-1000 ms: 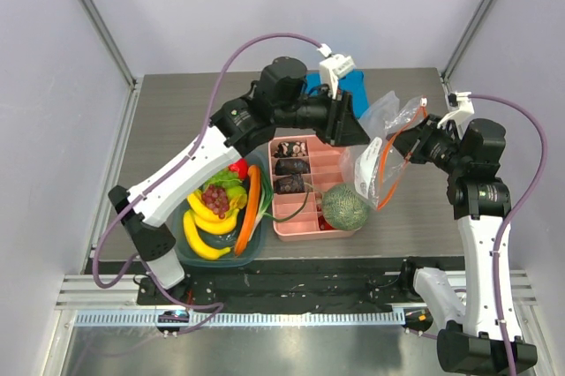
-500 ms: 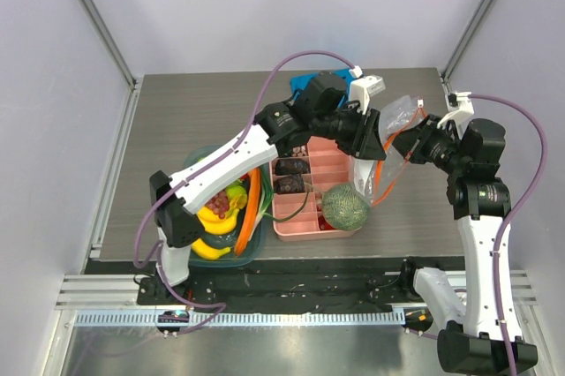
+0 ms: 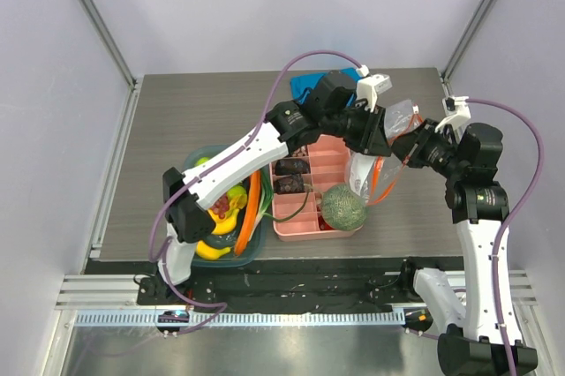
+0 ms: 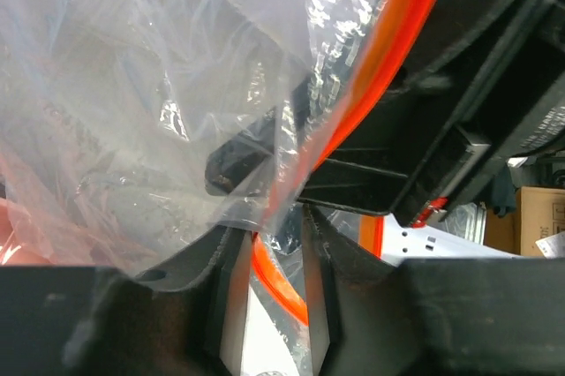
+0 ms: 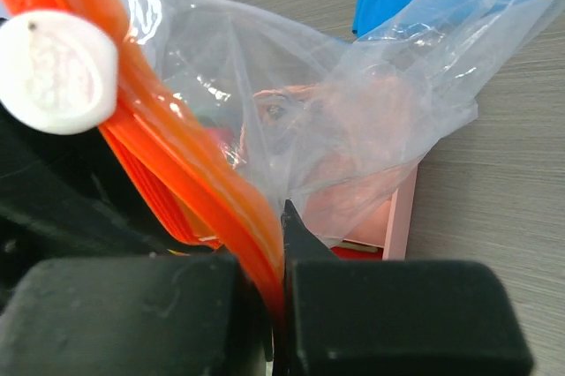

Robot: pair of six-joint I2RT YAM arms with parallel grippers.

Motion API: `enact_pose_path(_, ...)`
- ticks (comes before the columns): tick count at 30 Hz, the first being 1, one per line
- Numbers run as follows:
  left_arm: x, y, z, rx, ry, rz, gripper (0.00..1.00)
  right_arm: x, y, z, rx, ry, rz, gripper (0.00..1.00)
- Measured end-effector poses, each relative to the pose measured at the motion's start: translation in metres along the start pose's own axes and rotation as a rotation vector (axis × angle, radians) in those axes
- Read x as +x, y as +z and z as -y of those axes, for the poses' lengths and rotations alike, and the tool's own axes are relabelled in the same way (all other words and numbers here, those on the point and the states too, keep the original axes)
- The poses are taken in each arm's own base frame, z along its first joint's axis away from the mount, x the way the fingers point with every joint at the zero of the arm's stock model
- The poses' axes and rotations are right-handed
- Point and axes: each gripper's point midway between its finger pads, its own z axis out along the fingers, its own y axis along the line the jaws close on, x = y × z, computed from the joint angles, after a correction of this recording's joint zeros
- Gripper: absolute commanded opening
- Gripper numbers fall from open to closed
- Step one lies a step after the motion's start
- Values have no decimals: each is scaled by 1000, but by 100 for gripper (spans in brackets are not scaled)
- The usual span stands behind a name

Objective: Place the food in the zip-top bag and seal the zipper
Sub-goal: Adjust the zipper food storage bag at the center of the board.

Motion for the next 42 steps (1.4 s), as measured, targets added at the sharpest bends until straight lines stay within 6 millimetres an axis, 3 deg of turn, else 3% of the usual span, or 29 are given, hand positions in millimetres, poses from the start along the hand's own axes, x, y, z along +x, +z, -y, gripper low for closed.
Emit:
enact_pose_path(3, 2, 2, -3, -6, 0, -8, 0, 0, 0, 0, -2, 5, 0, 1)
enact_pose_path(9, -5, -10, -16, -29, -8, 8, 0, 1, 5, 6, 15, -5, -11, 1)
enact_pose_path(14, -30, -62, -55, -102, -55, 81, 0, 4, 18, 28, 69, -44, -44, 1)
enact_pose_path(17, -46, -99, -65, -146, -44, 143, 0, 12, 30, 35, 56, -70, -96, 1)
enact_pose_path(20, -44, -116, -56, -154, -18, 158, 0, 16, 37, 30, 7, -91, -129, 13)
enact_pose_path(21, -42, -117, -52, -151, -7, 153, 0, 15, 37, 29, -5, -99, -129, 30)
enact_pose_path(23, -38, -119, -49, -155, 1, 147, 0, 13, 36, 22, -43, -111, -129, 51)
enact_pose_path(24, -37, -120, -50, -163, 0, 146, 0, 11, 35, 18, -63, -118, -127, 67)
enact_pose_path(27, -38, -124, -62, -204, 3, 151, 0, 4, 29, 1, -132, -149, -120, 87)
enact_pose_path(30, -41, -129, -72, -235, 1, 158, 0, -6, 19, -17, -189, -201, -102, 94)
enact_pose_path(35, -45, -143, -90, -313, 9, 179, 0, -23, -5, -44, -235, -347, -60, 94)
enact_pose_path(38, -45, -164, -97, -379, 25, 205, 0, -28, -13, -48, -231, -446, -58, 94)
enact_pose_path(42, -54, -205, -95, -450, 56, 276, 0, -21, -17, -39, -212, -533, -114, 89)
